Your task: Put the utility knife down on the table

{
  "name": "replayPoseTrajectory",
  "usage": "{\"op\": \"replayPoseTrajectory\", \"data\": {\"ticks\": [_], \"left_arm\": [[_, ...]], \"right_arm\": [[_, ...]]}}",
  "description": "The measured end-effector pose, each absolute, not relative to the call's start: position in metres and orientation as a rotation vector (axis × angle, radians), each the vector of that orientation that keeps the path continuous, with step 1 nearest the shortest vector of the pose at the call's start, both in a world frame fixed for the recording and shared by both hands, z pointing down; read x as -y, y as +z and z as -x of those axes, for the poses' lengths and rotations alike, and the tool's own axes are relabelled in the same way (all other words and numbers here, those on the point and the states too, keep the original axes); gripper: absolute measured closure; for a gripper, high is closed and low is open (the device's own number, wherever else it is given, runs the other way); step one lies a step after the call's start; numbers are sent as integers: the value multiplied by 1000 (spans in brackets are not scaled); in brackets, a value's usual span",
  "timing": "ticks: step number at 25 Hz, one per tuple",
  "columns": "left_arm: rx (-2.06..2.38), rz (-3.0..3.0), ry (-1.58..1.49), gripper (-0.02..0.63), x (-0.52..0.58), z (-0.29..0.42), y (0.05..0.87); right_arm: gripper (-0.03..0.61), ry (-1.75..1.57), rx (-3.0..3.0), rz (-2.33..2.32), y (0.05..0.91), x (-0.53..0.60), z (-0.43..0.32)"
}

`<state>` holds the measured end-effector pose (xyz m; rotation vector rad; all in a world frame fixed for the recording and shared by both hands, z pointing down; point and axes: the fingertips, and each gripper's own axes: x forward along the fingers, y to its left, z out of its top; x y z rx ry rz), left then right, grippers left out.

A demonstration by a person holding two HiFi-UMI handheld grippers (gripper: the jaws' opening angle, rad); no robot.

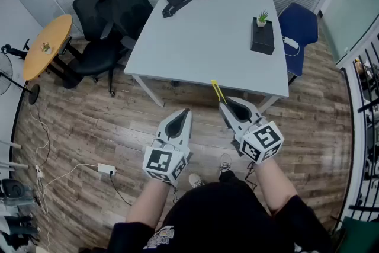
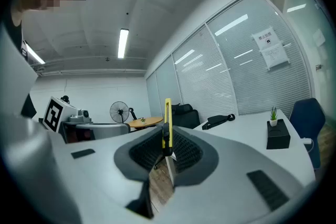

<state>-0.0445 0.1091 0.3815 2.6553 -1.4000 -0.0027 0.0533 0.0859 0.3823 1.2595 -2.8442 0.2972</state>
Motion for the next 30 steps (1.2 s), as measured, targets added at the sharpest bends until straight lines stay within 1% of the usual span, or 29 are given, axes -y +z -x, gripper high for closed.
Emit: {"op": "replayPoseTrajectory", "data": {"ticks": [16, 30], "left_arm": [[1408, -2646, 12, 609, -103, 30, 382], [1454, -2634, 51, 609, -78, -23, 383]], "right_arm": [[517, 327, 2864, -1242, 384, -79, -67], [517, 339, 2910, -1205, 384, -48, -117]]}}
